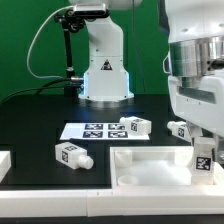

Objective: Assemble one leg

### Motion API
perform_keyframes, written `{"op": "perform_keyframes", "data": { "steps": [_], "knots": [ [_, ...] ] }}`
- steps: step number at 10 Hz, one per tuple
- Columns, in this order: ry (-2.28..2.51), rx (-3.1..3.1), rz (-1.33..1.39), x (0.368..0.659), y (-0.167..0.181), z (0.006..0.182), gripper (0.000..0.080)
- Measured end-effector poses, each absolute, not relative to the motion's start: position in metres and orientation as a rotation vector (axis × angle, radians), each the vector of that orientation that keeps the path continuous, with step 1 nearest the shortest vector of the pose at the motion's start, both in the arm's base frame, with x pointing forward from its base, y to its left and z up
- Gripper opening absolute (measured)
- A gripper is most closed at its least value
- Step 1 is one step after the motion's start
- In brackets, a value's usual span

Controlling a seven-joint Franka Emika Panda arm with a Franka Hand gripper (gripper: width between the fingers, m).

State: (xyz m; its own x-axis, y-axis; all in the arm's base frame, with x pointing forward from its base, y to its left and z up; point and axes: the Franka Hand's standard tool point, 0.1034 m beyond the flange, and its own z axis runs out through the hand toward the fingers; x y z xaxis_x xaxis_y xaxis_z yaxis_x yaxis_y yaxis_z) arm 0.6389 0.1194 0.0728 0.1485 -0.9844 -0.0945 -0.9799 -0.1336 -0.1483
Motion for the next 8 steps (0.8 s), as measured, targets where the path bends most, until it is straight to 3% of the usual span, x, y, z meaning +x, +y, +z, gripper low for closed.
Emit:
{"op": "perform_keyframes", "data": {
  "steps": [3, 5, 8],
  "knots": [
    [1.952, -2.221, -0.057, 0.638, 0.125, 0.08, 0.0648],
    [1.89, -2.195, -0.079, 0.65, 0.125, 0.13, 0.0649],
    [1.898, -2.194, -0.068, 0.649, 0.123, 0.13, 0.0649]
  ]
}}
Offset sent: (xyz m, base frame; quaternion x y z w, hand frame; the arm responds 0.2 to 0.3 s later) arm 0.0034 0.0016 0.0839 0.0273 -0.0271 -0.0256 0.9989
